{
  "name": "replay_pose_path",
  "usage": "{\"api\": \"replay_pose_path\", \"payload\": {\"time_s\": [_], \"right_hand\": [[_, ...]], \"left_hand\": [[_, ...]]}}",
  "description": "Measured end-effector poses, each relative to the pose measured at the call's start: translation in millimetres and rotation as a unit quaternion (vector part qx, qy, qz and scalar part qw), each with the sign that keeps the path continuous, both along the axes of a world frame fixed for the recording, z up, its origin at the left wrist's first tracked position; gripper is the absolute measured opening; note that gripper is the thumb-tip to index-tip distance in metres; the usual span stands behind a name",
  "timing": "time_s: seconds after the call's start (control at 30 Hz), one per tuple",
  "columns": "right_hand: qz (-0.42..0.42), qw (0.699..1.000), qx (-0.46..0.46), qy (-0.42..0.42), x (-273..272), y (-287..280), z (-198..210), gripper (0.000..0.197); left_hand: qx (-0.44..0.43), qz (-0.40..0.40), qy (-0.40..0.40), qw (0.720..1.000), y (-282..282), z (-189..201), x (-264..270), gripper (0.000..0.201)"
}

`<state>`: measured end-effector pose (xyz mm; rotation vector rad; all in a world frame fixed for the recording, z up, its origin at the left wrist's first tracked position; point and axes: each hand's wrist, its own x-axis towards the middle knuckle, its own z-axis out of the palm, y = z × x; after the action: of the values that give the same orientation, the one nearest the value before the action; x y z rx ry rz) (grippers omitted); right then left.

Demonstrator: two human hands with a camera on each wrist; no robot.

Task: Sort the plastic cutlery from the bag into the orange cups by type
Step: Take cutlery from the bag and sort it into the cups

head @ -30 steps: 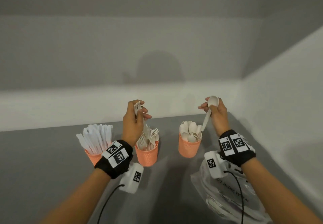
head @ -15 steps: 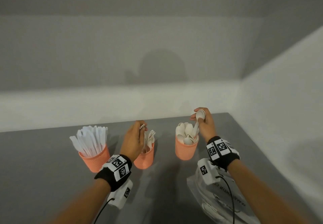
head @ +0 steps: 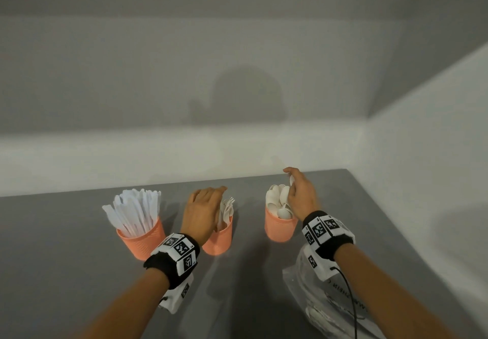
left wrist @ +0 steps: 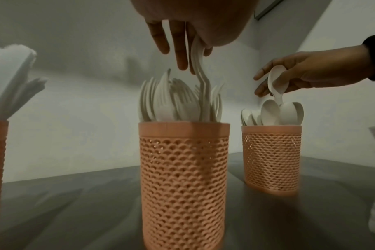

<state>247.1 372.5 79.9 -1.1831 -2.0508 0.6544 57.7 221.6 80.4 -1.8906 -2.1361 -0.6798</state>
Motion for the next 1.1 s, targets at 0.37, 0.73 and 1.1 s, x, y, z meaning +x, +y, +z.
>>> {"api": "replay_pose_path", "payload": {"time_s": [0.37,0.73,1.1], "right_hand": [[0.012,0.947,0.024,-0.319,-5.4,-12.1,-28.3,0.066],[0.061,0.943,-0.058,-0.321,-6.5,-14.4,-9.6,0.060],[0.061,0.975,-0.173,-0.128,83.6,-56.3,29.6,0.025]], "left_hand": [[-0.139,0.030,-0.026,0.990,-1.4,-32.9,-2.5,0.090],[-0.181,0.065,-0.051,0.980,5.8,-28.6,6.1,0.105],[-0.025,-0.145,-0.264,0.953,14.1,-6.7,108.5,0.027]]}}
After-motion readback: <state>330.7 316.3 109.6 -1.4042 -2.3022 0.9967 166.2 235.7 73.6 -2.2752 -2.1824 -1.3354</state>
